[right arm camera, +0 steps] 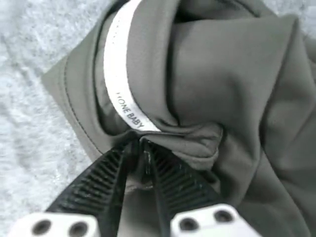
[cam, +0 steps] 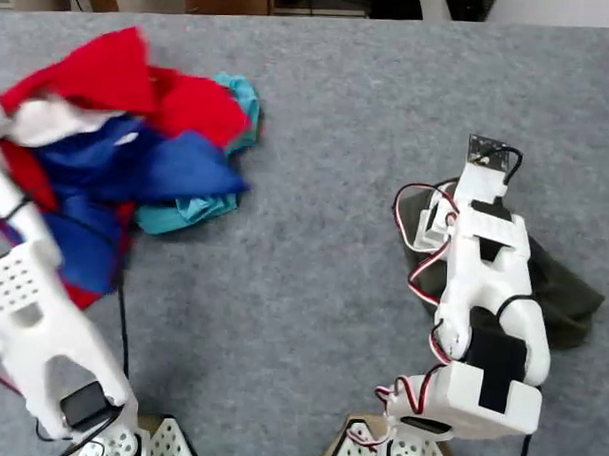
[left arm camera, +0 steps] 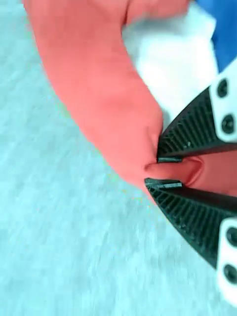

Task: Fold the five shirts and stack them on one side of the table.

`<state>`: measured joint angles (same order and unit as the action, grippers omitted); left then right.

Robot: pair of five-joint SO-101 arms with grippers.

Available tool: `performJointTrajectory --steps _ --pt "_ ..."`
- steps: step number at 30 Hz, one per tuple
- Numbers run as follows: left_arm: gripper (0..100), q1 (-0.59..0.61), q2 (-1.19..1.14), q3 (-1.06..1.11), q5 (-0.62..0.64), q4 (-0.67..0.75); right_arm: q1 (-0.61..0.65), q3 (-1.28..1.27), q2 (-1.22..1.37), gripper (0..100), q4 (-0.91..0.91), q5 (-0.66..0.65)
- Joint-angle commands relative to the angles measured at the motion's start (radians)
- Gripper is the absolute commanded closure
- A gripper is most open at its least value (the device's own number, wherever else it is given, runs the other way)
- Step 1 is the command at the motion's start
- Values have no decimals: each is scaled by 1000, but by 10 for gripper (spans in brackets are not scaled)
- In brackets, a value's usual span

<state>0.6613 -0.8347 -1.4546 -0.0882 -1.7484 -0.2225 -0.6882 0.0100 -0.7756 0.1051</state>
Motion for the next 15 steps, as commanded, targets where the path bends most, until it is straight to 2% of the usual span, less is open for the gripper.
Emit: performJointTrajectory --steps 1,3,7,11,15 --pt "982 66 174 -52 -3 -12 39 -1 -4 996 21 -9" --pt "982 64 240 -52 -2 -12 39 5 8 996 17 -9" --pt "981 -29 394 -43 -2 -11 39 13 16 996 14 -9" --pt "981 -221 446 31 -2 -11 39 15 16 996 14 -9" --pt "979 -417 395 230 -2 -8 39 15 16 996 14 -9"
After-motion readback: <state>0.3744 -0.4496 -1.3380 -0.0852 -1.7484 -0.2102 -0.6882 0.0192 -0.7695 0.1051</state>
